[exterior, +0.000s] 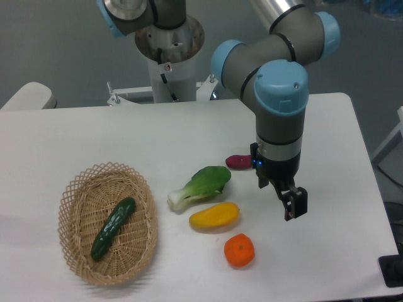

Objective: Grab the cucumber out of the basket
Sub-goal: 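Move the gripper over the wicker basket toward the green cucumber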

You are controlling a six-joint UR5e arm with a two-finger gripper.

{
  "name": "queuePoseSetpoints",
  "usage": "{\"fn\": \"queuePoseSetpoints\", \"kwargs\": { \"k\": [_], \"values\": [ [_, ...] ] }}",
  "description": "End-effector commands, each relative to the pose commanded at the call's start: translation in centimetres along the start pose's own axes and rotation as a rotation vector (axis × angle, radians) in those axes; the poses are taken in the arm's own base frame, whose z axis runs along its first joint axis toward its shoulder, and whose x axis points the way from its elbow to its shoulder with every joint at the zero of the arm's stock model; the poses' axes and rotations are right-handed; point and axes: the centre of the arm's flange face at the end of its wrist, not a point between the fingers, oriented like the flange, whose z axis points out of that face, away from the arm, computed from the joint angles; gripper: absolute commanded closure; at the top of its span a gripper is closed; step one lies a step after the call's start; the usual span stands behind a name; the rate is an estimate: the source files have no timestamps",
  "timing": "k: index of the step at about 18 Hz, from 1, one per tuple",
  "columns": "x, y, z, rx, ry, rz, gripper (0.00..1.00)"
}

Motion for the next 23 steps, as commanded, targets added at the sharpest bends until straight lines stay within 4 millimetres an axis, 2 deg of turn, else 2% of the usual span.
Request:
{"fn": "queuePoseSetpoints", "kwargs": {
  "k": [3, 7, 10, 12, 15, 17, 20, 23],
  "values": [
    [0.4, -1.7, -0.2, 0.004, 0.005, 0.019, 0.0],
    [2.5, -5.8, -0.7, 0.02, 0.024, -0.04, 0.0],
    [4.9, -9.8, 0.1, 0.043, 0.06, -0.105, 0.0],
    [7.1, -13.4, 0.2, 0.045, 0.08, -0.239, 0.0],
    [9.4, -19.1, 0.3, 0.049, 0.098, -0.383, 0.0],
    [11.1, -22.7, 1.5, 0.042, 0.127, -0.455, 0.0],
    [13.5, -26.6, 3.3, 0.019, 0.167, -0.598, 0.0],
    [15.7, -28.7, 5.9, 0.003, 0.199, -0.624, 0.0]
  ]
}}
